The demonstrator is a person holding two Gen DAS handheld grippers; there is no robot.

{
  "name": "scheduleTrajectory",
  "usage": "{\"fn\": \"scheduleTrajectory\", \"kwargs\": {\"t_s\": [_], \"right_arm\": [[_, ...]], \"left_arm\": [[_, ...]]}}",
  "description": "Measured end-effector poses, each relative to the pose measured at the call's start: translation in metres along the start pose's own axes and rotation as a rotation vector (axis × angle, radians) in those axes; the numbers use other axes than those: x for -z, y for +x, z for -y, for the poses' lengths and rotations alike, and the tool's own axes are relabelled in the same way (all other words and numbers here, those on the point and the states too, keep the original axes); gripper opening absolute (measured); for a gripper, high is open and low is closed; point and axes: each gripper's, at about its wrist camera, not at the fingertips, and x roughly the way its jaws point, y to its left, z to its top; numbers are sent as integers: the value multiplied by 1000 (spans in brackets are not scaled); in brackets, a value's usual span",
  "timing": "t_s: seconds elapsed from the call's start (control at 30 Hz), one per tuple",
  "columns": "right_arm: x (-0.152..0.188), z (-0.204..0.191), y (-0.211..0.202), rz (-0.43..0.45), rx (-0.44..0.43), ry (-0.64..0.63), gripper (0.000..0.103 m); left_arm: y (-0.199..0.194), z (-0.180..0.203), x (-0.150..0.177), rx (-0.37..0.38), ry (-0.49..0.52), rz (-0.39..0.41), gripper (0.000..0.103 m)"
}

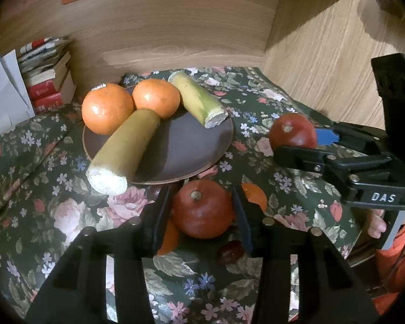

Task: Organize fruits
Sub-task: 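Grasp the red pomegranate with the left tool while the right tool grasps a large red tomato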

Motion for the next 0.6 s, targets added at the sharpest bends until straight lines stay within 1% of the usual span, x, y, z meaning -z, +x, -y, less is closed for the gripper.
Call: {"fn": "scheduleTrajectory", "kwargs": {"t_s": [0.03,0.07,0.1,0.17,0.23,0.27,0.33,0.37,0.4,0.5,0.6], "right_arm": [[-2,-1,0,4,0,-4,49],[-4,-2,-1,7,0,-7,49],[-6,-3,-1,11,-1,-13,49],[-9,-4,0,15,-3,-21,49],[-12,-6,1,16,-6,-25,49],[-12,-6,2,15,-8,-26,49],[-12,-5,2,12,-9,-28,49],[-11,-5,3,10,-9,-28,49],[-11,-4,4,7,-8,-28,49],[-10,-2,5,1,-11,-21,49],[-10,-1,7,-7,-14,-18,49]], "left_arm": [[-3,1,-1,9,0,9,34],[-7,2,-4,27,4,16,20],[-10,3,-6,9,14,25,8],[-14,4,-10,-6,24,39,8],[-12,0,-12,4,5,29,8],[-11,-2,-11,7,-1,21,11],[-7,-4,-8,13,-8,2,22],[-6,-5,-7,11,-11,1,34],[-4,-6,-6,7,-12,-8,37],[3,-6,-3,34,-14,-37,40],[6,0,-1,9,22,-41,42]]}}
